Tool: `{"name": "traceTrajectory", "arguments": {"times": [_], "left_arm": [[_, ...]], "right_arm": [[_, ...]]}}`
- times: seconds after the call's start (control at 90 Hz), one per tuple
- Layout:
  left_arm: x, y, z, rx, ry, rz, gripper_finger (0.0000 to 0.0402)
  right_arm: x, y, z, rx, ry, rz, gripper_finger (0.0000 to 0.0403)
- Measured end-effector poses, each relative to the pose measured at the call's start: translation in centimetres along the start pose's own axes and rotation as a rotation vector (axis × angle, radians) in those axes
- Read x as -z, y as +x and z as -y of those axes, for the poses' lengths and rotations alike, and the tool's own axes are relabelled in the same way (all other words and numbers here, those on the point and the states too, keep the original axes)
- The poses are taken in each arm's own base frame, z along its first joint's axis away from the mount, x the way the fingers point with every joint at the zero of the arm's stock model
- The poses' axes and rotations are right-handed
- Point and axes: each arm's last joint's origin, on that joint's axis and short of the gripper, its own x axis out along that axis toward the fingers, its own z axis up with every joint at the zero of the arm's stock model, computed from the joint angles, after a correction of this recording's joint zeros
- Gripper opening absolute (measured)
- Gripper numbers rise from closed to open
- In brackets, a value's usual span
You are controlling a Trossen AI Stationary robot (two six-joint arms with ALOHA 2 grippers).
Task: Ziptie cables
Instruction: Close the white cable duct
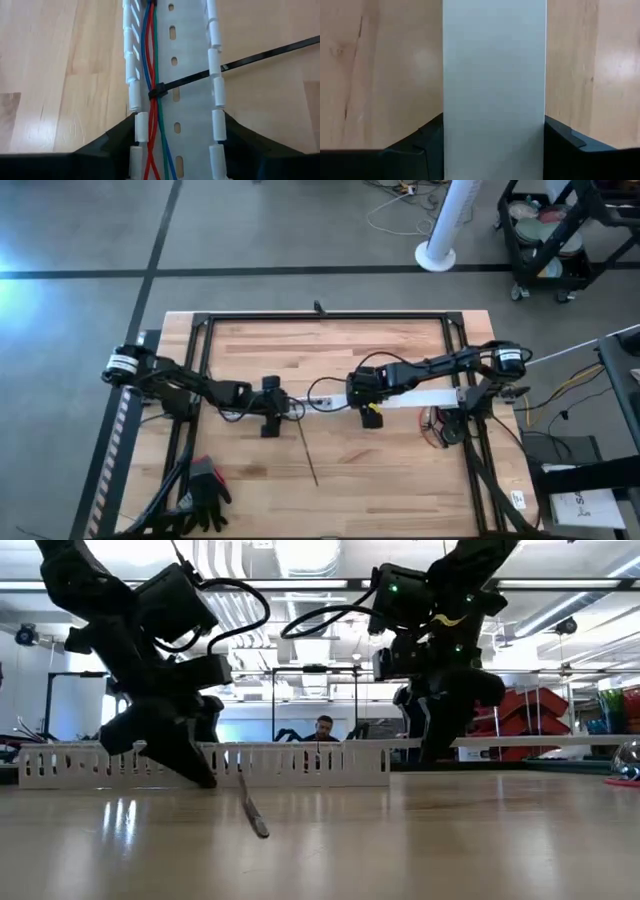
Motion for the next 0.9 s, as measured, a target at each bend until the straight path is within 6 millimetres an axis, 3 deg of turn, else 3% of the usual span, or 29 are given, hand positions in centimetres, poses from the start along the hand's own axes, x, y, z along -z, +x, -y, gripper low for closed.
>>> {"name": "traceTrajectory", "arguments": {"times": [0.344,0.711,0.9], "left_arm": [[0.0,0.0,0.0,0.01,-0.022,-0.004,0.0206],[0.2,0.0,-0.1,0.019,-0.047,-0.026,0.0206],[0.2,0.0,-0.1,0.018,-0.08,-0.027,0.0206]], "right_arm": [[-1.0,-0.7,0.2,-0.008,-0.093,0.023,0.0212],[-1.1,0.8,-0.3,-0.105,-0.15,0.023,0.0212],[-1.3,0.9,-0.1,-0.075,-0.078,0.027,0.0214]]}}
